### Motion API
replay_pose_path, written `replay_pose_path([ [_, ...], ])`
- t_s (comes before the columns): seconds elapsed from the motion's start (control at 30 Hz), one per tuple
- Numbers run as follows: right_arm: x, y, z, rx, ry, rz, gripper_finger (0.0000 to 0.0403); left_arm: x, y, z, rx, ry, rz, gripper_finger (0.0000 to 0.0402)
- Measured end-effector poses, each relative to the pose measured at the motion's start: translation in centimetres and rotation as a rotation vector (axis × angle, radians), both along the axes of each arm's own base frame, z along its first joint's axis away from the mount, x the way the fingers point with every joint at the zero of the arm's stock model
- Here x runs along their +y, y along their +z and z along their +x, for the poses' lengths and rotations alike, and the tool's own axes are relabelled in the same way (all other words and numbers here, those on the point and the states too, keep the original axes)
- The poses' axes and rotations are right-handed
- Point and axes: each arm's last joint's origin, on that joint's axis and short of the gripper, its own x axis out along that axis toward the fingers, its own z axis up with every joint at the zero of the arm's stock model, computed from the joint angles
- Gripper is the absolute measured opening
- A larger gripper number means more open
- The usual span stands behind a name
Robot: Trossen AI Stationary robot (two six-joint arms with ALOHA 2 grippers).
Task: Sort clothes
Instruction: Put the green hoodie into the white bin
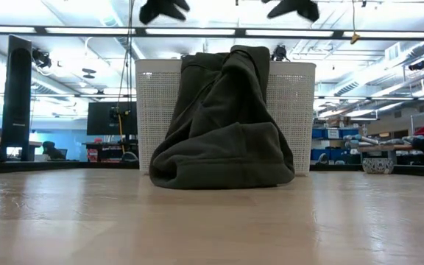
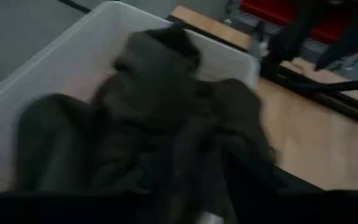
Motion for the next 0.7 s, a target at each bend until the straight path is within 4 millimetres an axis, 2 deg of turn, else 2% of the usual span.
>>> replay_pose_path([
  [0.17, 4.1, -0.2, -0.9, 0.061, 0.034, -0.056, 0.0157, -4.2, -1.0, 0.1, 0.012, -0.009, -0.030, 0.0137],
  [0.27, 6.3, -1.3, -0.9, 0.078, 0.045, -0.075, 0.0155, -6.7, -2.4, 1.0, -0.006, -0.033, -0.068, 0.0137],
  [0.53, 10.8, -7.9, -0.3, 0.088, 0.072, 0.021, 0.0147, -12.4, -7.7, 2.8, -0.030, -0.010, -0.166, 0.0133],
  [0.7, 12.2, -12.3, -0.5, 0.107, 0.058, 0.089, 0.0146, -14.8, -11.2, 2.6, -0.016, 0.034, -0.245, 0.0131],
])
